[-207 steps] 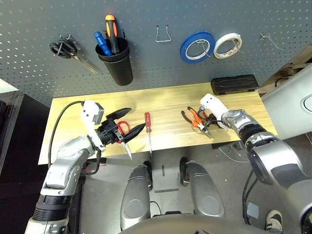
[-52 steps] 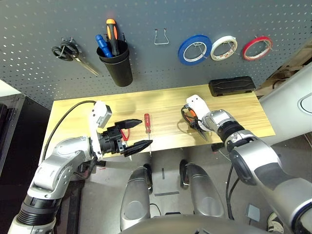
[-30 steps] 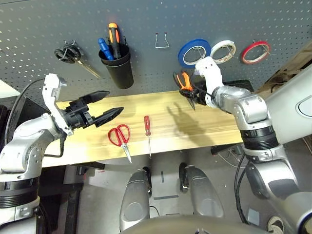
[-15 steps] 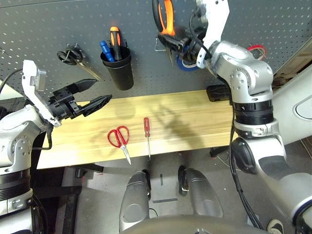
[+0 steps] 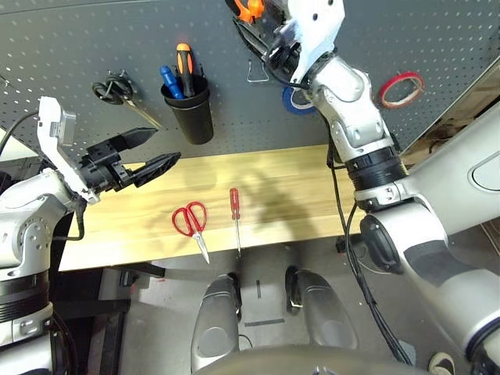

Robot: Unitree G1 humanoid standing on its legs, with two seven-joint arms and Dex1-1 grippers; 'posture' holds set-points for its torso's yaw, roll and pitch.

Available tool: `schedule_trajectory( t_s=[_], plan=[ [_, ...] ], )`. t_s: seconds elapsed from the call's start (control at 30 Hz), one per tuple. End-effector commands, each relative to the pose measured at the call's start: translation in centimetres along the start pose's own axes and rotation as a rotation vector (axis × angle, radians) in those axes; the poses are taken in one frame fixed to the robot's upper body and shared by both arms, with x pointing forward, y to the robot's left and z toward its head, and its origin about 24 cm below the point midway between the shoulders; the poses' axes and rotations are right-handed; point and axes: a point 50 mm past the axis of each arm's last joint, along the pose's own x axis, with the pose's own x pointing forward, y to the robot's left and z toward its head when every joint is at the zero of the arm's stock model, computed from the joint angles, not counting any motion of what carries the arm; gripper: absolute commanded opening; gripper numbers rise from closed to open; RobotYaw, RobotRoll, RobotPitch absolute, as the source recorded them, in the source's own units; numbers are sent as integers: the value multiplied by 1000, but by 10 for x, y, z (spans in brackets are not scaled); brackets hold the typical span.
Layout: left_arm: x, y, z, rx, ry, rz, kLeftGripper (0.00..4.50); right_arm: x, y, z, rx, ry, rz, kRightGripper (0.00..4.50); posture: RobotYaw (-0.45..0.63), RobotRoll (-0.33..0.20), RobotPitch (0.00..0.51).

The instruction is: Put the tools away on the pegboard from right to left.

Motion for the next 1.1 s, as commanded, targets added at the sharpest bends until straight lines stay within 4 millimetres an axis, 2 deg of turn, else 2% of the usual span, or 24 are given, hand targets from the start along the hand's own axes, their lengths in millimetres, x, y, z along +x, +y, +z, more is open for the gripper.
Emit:
schedule_trajectory(
  t_s=[0.03,0.4,0.87,1.1],
  plan=[
    [4,-2,1,13,-1,-10,4500,9,5,6,-83,-58,6,2086,12,0,87],
    [5,-6,-2,3,9,-24,4500,10,16,-10,-181,-44,18,2086,24,0,103],
    [2,-20,-5,-30,40,-67,4500,10,16,-14,-144,-42,-16,2086,38,0,165],
    [-1,-27,-7,-53,65,-91,4500,8,13,-22,-89,-2,-63,2086,47,0,196]
  ],
)
